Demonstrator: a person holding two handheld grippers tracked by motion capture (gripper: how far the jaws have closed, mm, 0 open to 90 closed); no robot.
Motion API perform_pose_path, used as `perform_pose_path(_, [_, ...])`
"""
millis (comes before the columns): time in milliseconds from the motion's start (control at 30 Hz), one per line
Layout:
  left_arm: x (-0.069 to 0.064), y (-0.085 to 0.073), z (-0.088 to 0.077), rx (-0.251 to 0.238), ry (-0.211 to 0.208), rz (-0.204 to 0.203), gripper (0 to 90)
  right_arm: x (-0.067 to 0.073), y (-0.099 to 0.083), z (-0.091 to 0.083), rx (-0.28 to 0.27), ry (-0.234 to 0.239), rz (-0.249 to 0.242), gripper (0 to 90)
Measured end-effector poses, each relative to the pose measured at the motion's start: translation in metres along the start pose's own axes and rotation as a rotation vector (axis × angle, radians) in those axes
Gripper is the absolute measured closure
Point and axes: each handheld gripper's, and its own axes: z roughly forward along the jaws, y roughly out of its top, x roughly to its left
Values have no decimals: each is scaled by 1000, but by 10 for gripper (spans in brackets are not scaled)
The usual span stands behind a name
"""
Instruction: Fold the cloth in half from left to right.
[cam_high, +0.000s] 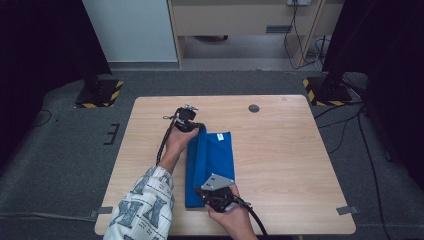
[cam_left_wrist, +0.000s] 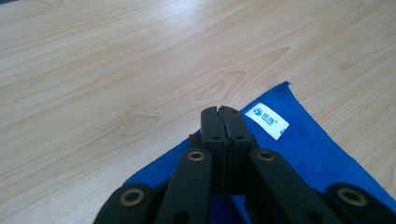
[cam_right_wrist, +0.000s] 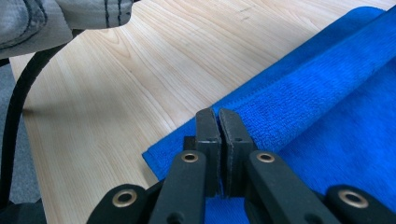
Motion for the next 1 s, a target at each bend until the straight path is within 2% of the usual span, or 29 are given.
perform_pose_path(133, [-5,0,7,6,-6,-2,892,-3,-4,-5,-1,-9,5,879])
perform_pose_path(367, [-15,3,13,8,-16,19,892,-9,-13,-16,8,-22,8,879])
perform_pose_path(800, [-24,6,24,-7,-24,-5,892,-22,-27,-25,12,-44,42,878])
perform_pose_path(1000, [-30,6,31,-1,-30,10,892,-24,-31,-27,18,-43,49,878])
